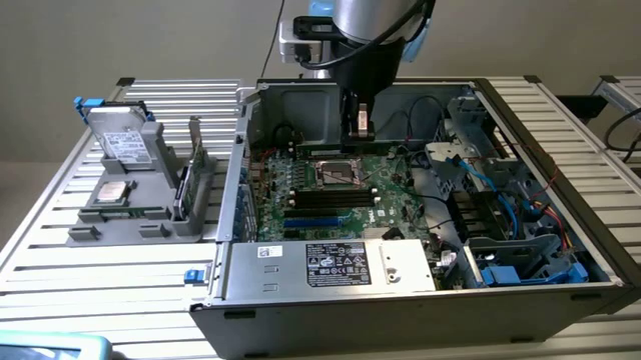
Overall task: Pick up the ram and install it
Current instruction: 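Insert the ram into the slot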
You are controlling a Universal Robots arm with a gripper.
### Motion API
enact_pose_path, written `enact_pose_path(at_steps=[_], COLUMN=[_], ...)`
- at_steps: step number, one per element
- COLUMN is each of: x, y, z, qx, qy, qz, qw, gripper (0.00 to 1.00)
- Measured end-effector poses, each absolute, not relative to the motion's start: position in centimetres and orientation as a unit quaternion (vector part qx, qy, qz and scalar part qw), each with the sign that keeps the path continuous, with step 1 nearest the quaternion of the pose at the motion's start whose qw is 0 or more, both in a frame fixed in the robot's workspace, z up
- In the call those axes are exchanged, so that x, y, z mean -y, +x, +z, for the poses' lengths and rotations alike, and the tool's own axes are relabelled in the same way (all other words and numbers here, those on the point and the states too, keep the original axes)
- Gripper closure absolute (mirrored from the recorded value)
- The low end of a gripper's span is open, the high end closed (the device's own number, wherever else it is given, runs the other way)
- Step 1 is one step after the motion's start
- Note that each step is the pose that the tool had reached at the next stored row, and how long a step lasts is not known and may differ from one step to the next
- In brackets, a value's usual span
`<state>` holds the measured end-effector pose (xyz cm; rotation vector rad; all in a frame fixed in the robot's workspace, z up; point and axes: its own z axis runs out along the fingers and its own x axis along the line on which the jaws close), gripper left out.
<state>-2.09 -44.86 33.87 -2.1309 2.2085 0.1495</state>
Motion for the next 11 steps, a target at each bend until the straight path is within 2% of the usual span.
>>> enact_pose_path(at_steps=[11], x=[44.8], y=[-2.3], z=[31.9], qx=[-0.745], qy=[-0.665], qz=[0.047], qw=[0.037], gripper=[0.86])
